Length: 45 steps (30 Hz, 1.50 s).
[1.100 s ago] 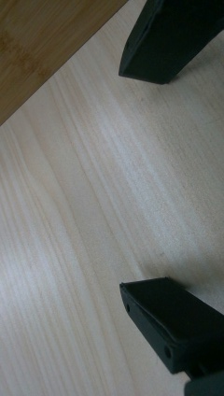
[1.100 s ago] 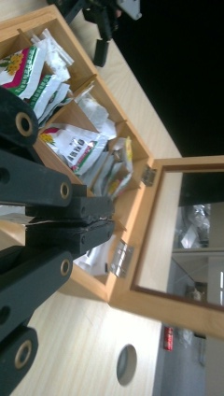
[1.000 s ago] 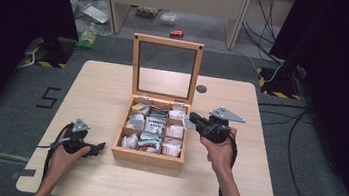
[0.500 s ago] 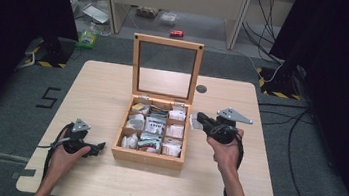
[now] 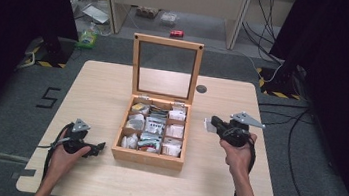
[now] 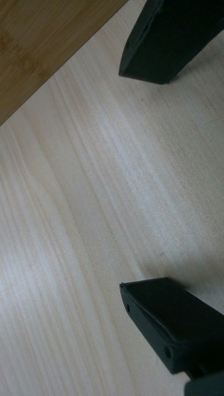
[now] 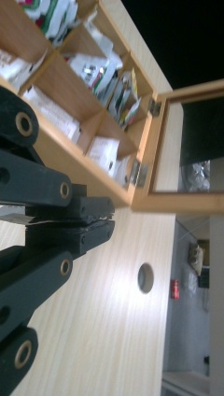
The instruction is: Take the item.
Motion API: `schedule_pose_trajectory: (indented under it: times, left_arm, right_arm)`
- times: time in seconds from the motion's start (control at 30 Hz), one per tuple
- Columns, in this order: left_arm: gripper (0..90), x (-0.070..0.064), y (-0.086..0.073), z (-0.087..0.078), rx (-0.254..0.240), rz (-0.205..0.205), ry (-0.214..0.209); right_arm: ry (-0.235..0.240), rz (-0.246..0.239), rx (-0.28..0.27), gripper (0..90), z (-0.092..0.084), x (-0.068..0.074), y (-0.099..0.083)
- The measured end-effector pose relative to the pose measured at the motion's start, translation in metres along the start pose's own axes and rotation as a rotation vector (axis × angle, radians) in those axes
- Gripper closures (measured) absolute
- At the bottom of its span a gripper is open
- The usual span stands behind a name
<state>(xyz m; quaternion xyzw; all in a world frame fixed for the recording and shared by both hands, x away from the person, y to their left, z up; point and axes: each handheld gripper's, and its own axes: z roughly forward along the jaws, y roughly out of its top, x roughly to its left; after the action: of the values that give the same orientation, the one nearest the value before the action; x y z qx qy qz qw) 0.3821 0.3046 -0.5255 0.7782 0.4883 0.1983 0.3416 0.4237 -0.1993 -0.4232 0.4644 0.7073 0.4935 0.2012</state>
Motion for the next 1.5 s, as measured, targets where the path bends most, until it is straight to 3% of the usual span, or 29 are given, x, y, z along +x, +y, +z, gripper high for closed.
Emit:
schedule_pose_trajectory:
  times: [0.33, 1.5]
  left_arm:
    - [0.0, 0.0, 0.0, 0.0, 0.0, 0.001, 0.0]
    - [0.0, 0.0, 0.0, 0.0, 0.0, 0.001, 0.0]
  right_arm:
    - [-0.029, 0.017, 0.036, 87.5, 0.008, -0.011, -0.013]
    - [-0.001, 0.008, 0.162, 86.6, 0.041, -0.003, -0.045]
